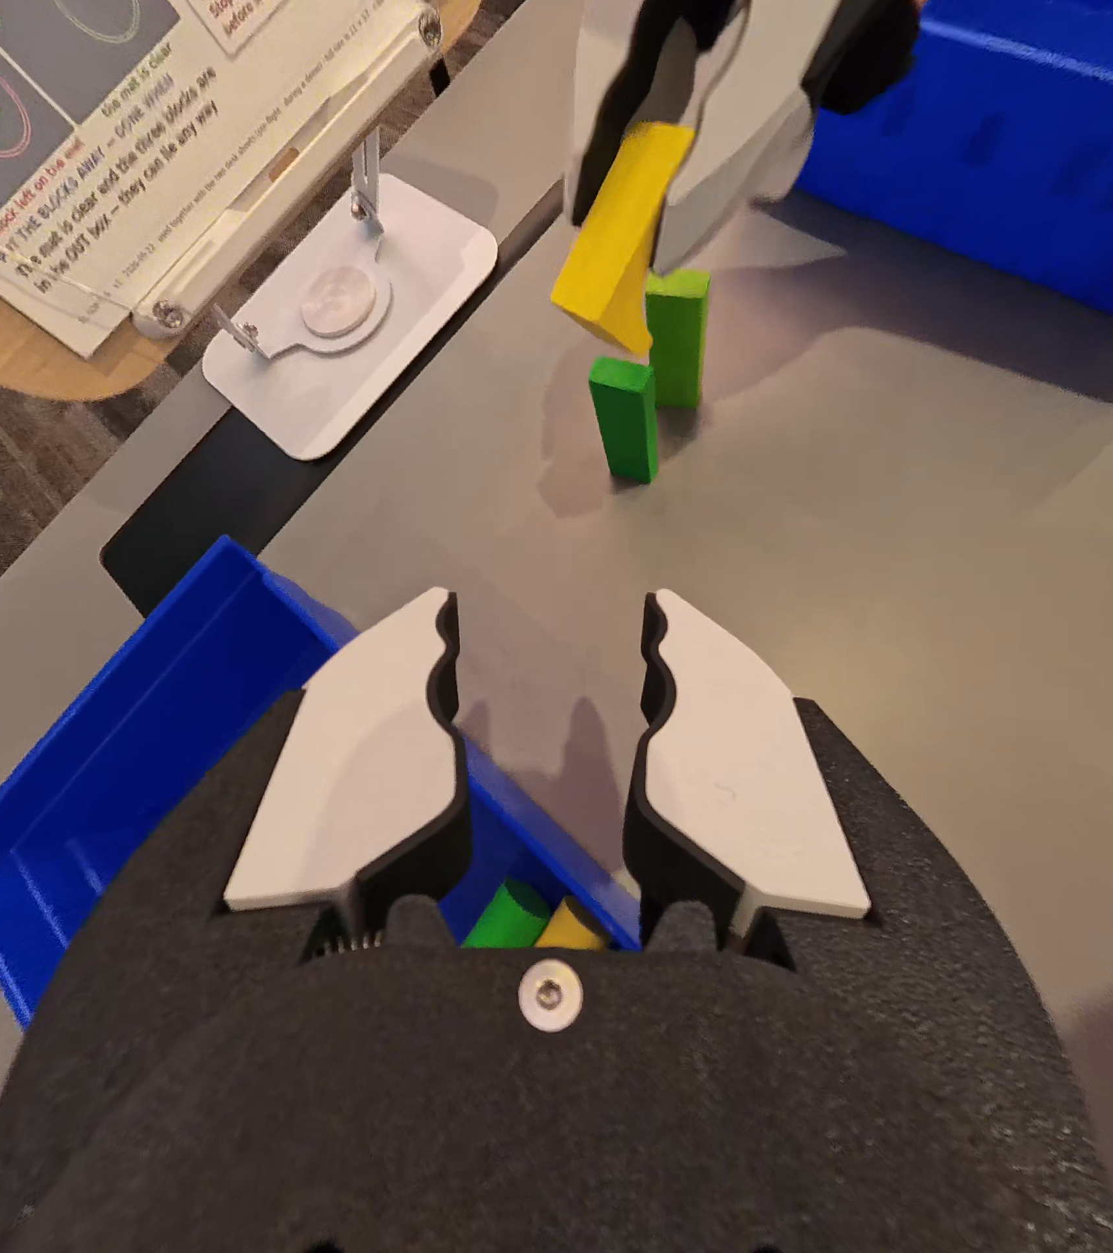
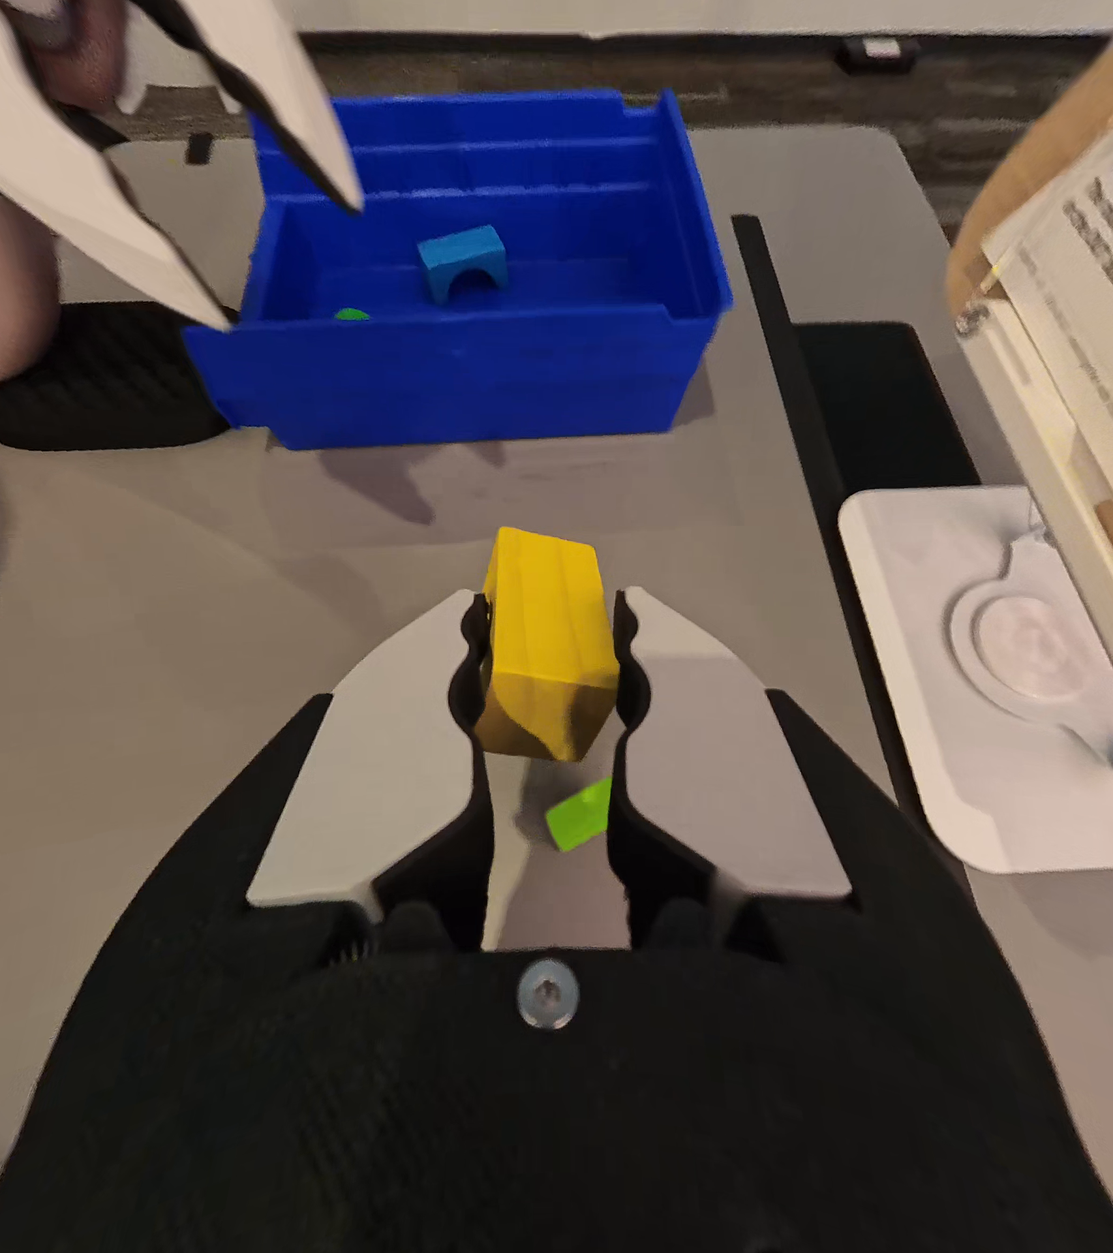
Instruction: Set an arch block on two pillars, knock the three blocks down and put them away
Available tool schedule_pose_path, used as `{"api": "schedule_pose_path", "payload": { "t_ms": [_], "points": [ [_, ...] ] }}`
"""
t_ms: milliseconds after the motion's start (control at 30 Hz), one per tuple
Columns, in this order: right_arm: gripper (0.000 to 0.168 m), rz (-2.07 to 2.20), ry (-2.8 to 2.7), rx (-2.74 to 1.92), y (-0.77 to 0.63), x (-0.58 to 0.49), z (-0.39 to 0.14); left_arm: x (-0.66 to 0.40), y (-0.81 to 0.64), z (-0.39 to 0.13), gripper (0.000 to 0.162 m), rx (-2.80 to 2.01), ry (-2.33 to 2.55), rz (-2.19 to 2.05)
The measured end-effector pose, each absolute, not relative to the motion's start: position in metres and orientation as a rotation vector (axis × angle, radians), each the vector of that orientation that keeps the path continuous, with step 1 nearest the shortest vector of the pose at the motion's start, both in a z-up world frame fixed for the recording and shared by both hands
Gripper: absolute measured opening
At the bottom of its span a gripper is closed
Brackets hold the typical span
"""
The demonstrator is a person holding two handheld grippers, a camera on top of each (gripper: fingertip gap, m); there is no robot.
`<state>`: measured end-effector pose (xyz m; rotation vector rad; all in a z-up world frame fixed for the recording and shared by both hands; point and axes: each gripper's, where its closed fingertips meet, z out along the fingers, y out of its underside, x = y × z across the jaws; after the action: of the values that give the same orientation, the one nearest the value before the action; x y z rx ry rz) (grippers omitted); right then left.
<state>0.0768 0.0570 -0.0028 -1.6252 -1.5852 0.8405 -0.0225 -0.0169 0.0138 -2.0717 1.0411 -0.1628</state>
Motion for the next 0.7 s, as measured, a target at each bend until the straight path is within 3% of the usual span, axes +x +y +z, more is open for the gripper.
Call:
{"api": "schedule_pose_path", "payload": {
  "t_ms": [200, 300, 433, 700],
  "points": [
    [0.037, 0.928, -1.628, -1.296, -0.025, 0.054, 0.051, 0.028, -0.025, 0.036, 0.074, -1.817, 1.087, -0.548],
    [0.037, 0.893, -1.635, -1.205, -0.051, 0.048, 0.065, 0.053, -0.047, 0.042, 0.075, -1.704, 1.177, -0.721],
    [0.037, 0.880, -1.623, -1.189, -0.065, 0.050, 0.071, 0.064, -0.062, 0.049, 0.038, -1.596, 1.247, -0.751],
    [0.039, 0.640, -1.861, -1.427, -0.066, 0.068, 0.052, 0.072, -0.070, 0.046, 0.036, -1.562, 1.326, -0.649]
  ]
}}
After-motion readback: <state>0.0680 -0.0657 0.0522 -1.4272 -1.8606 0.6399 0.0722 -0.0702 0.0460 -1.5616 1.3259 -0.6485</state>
